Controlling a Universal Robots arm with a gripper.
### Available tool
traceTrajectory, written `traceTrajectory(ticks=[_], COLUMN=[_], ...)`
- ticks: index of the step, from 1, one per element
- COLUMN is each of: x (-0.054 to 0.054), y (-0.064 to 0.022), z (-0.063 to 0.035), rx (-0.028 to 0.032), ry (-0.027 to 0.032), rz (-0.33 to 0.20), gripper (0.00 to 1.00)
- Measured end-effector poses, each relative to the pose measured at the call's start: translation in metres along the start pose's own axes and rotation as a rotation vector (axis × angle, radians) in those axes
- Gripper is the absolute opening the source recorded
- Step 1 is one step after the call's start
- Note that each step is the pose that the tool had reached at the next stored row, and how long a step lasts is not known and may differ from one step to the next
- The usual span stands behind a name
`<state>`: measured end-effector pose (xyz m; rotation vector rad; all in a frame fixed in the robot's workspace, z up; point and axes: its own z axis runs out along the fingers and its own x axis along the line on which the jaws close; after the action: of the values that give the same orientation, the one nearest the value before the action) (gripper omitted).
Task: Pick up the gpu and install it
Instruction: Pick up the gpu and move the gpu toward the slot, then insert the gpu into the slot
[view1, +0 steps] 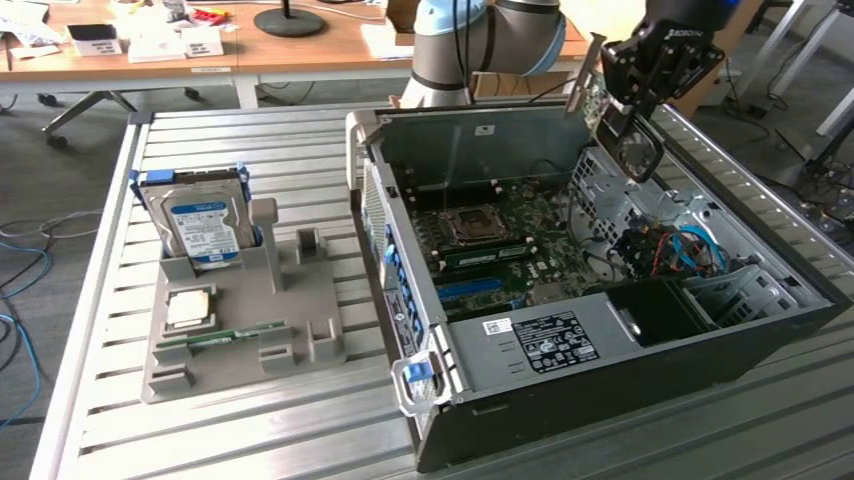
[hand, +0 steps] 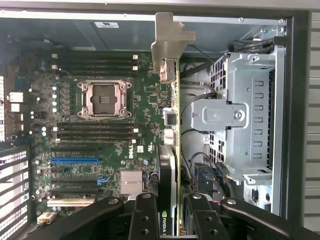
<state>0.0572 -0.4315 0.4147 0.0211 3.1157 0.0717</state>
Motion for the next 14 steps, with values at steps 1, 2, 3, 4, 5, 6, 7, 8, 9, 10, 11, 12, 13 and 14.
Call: traceTrajectory(ticks=[1,2,3,4,5,6,7,8,9,10,11,12,13,14], x=[-0.0001,-0.0001,-0.0001,-0.0001,-0.0001,-0.0001,-0.0001,-0.0001,-0.0001,-0.0001,-0.0001,-0.0001,-0.0001,-0.0001], y=[0.0000,0.0000,0.0000,-0.0001,-0.0001,-0.0001,-0.0001,-0.0001,-0.0001,-0.0001,-0.0001,-0.0001,-0.0001,-0.0001], z=[0.0011,0.0014,0.0014,0.0014,0.0015,0.0015,0.0015,0.0015,0.0015,0.0015,0.0015,0.0015,0.0015,0.0015], rx=[-0.0001,0.0001,0.0002,0.0002,-0.0001,-0.0001,-0.0001,-0.0001,-0.0001,-0.0001,-0.0001,-0.0001,-0.0001,-0.0001], ry=[0.0000,0.0000,0.0000,0.0000,0.0000,0.0000,0.0000,0.0000,0.0000,-0.0001,-0.0001,0.0000,0.0000,0.0000], rz=[0.000,0.000,0.000,0.000,0.000,0.000,0.000,0.000,0.000,0.000,0.000,0.000,0.000,0.000], gripper=[0.27,0.27,0.27,0.27,0.27,0.27,0.27,0.27,0.27,0.27,0.27,0.27,0.27,0.27])
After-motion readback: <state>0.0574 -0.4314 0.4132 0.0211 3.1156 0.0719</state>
